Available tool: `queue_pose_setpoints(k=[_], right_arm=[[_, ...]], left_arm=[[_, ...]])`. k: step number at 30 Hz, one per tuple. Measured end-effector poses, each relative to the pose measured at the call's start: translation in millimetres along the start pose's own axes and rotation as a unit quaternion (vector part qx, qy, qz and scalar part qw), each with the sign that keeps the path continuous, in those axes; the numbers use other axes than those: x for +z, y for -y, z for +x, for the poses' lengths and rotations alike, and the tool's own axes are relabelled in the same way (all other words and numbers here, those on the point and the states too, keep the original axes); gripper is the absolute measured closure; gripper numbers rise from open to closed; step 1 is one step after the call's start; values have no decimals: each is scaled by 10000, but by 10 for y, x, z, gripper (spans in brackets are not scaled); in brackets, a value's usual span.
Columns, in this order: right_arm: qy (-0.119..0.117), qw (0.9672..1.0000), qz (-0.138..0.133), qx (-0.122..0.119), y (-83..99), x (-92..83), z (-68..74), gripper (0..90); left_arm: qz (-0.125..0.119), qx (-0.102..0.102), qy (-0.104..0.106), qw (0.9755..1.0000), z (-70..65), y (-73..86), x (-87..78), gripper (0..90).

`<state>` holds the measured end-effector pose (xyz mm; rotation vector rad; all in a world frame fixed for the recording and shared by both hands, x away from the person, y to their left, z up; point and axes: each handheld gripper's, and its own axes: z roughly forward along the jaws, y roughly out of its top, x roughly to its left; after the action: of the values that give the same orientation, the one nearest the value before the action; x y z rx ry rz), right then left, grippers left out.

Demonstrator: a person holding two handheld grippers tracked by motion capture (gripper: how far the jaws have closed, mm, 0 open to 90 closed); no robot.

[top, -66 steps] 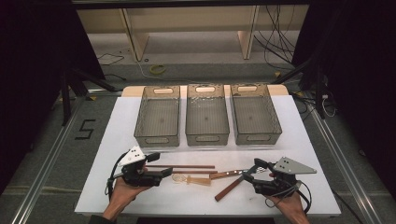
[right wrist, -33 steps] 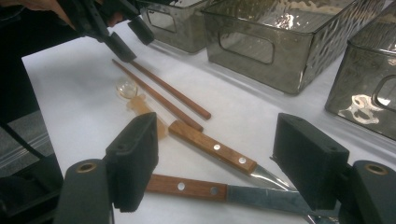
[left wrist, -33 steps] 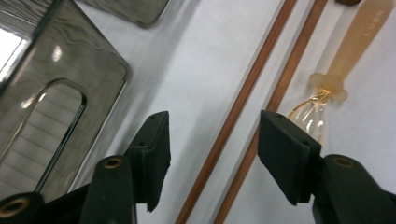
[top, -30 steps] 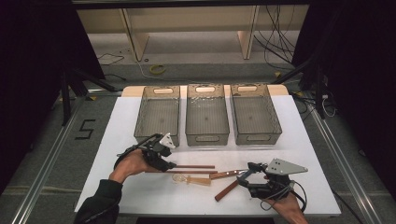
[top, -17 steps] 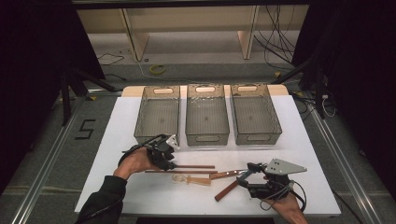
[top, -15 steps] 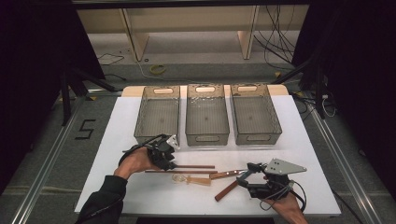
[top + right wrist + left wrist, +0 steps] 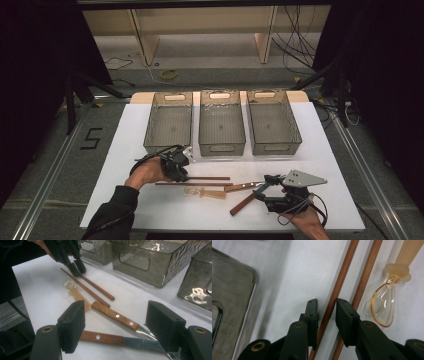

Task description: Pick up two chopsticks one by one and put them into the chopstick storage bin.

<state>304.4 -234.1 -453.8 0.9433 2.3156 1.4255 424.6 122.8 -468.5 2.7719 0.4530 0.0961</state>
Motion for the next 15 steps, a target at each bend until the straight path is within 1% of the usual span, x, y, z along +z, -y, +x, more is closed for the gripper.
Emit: queue_pose_setpoints(k=[3, 6, 8, 15], right_arm=[[11, 10000, -8, 12, 0, -3, -4, 328], [19, 10000, -16, 12, -1, -5, -5, 330], [15, 10000, -16, 8, -2, -5, -3, 330], [17, 10000, -15, -3, -3, -4, -3, 332]], left_arm=[[94, 110, -22, 9999, -27, -28, 2, 756], [136, 146, -13, 9998, -34, -39, 3, 771], [143, 161, 16, 9998, -37, -40, 3, 796], [130, 232, 64, 9996, -38, -42, 6, 827]])
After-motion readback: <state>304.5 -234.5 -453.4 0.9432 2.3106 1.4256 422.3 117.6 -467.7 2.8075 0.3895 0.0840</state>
